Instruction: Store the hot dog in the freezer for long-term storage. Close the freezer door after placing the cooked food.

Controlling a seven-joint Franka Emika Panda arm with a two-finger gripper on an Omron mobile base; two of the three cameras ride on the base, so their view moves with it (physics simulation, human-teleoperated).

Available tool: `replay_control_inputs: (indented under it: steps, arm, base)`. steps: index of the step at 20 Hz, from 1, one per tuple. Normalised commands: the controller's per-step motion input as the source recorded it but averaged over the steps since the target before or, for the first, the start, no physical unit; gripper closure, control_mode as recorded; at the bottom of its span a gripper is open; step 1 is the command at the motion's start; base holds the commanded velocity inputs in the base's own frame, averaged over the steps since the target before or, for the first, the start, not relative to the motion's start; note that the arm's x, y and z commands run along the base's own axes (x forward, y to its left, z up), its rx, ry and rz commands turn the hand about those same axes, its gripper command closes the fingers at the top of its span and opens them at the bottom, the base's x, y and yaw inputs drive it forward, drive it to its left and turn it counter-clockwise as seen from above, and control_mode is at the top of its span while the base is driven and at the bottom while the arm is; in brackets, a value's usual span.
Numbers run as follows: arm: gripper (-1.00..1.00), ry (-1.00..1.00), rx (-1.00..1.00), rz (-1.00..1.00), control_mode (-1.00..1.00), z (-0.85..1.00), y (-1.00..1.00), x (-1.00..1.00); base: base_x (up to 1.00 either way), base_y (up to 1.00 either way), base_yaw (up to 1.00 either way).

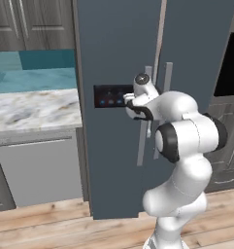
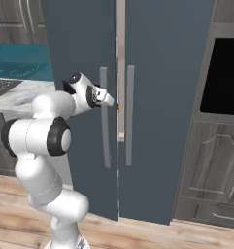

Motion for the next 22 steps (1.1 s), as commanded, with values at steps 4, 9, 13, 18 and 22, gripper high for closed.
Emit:
replay_control_inputs:
  steps: [4,9,13,18,22]
  arm:
    - [-1.00,0.00,0.00,0.00,-1.00,0.00,-0.06,0.44]
    - [-1.00,0.00,0.00,0.02,-1.00,0.00,-0.03,0.57]
    - [-1.00,0.00,0.00,0.02,-1.00,0.00,-0.03,0.47]
    - [-1.00,0.00,0.00,0.01,-1.00,0.00,0.00,0.47]
    - [-1.00,0.00,0.00,0.00,-1.00,0.00,0.00,0.48]
  base:
    - [0.00,0.00,0.00]
    - [0.00,0.00,0.00]
    - [0.00,0.00,0.00]
    - [0.00,0.00,0.00]
    - [0.00,0.00,0.00]
